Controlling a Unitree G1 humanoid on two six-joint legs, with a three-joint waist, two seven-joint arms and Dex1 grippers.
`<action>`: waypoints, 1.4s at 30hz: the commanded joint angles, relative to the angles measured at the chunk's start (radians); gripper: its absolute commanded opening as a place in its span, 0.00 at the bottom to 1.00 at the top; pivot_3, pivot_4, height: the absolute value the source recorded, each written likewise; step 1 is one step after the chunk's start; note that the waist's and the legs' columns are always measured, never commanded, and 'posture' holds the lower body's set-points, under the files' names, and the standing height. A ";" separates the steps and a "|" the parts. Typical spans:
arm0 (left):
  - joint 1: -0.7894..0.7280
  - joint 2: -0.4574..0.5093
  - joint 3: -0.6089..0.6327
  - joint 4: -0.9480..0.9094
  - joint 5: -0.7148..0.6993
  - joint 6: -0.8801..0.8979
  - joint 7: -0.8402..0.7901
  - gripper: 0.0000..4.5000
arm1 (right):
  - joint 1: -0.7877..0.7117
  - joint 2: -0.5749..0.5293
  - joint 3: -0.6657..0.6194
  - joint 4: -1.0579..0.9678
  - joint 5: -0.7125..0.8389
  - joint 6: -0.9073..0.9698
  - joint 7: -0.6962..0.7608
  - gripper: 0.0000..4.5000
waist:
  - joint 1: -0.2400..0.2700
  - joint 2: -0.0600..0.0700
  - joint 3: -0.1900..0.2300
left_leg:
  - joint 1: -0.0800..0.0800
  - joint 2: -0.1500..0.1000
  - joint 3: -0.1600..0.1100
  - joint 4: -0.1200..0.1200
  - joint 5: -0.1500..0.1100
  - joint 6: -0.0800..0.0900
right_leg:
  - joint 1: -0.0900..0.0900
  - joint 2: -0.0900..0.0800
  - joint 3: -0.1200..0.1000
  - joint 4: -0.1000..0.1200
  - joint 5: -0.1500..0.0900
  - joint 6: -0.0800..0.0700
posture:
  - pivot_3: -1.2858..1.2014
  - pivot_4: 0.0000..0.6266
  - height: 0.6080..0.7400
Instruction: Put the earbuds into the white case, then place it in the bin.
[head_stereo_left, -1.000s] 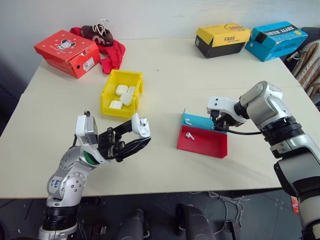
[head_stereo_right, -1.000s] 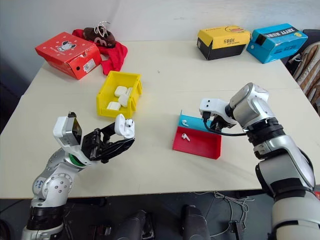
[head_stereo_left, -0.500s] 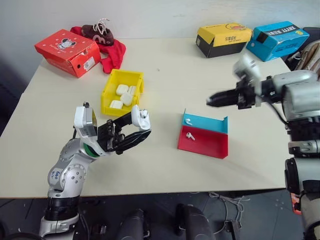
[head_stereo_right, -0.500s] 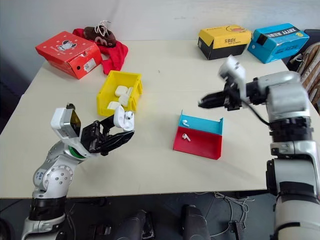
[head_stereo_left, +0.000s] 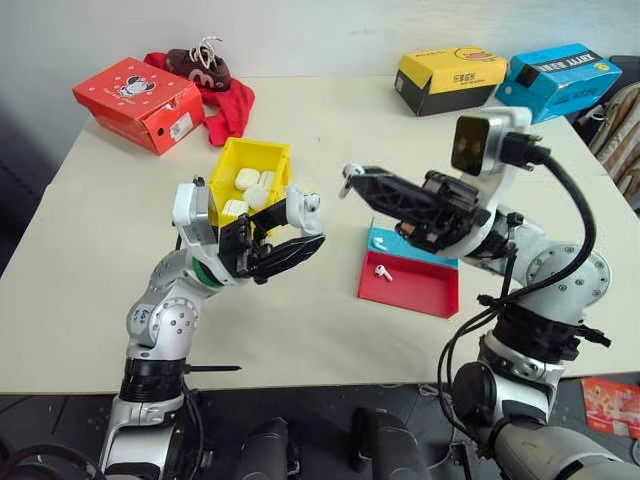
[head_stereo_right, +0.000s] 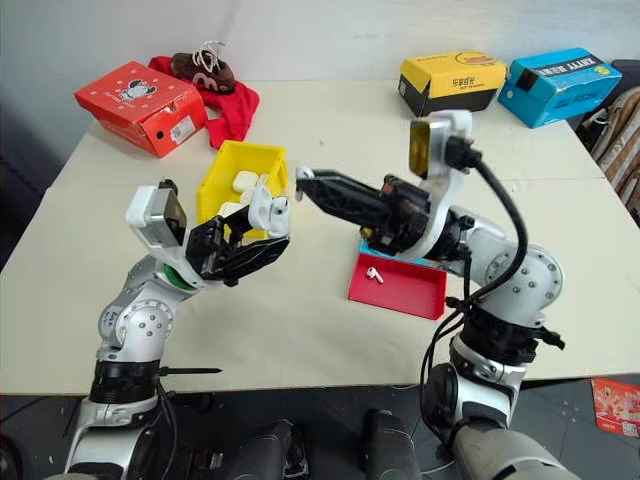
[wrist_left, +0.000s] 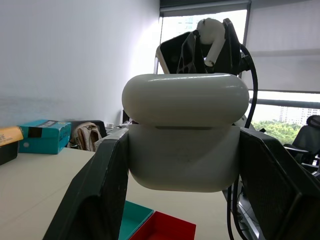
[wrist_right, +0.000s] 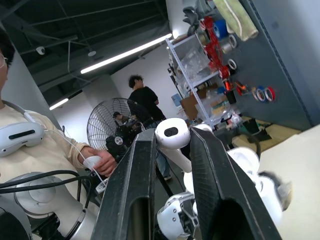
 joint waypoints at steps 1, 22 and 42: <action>-0.010 -0.009 -0.002 -0.018 0.007 -0.017 -0.004 0.62 | 0.014 -0.040 0.041 -0.041 0.056 -0.024 -0.042 0.20 | 0.000 0.000 0.000 | 0.000 0.000 0.000 0.000 0.000 0.000 | 0.000 0.000 0.000 0.000 0.000 0.000 | 0.52 0.24 1.00; 0.008 -0.029 -0.007 -0.038 0.027 -0.026 0.001 0.62 | 0.120 -0.167 0.283 0.002 0.003 -0.200 -0.080 0.20 | 0.001 0.000 0.000 | 0.000 0.001 0.000 0.000 0.000 0.000 | 0.000 0.000 0.000 -0.002 0.000 0.000 | 0.52 0.24 1.00; 0.040 0.007 0.018 -0.043 0.052 -0.015 -0.013 0.62 | 0.208 -0.408 0.242 -0.044 0.106 -0.209 0.035 0.95 | 0.005 0.000 0.000 | -0.002 0.003 0.000 0.000 -0.001 0.001 | 0.001 -0.001 -0.001 -0.007 0.001 0.001 | 0.52 0.24 1.00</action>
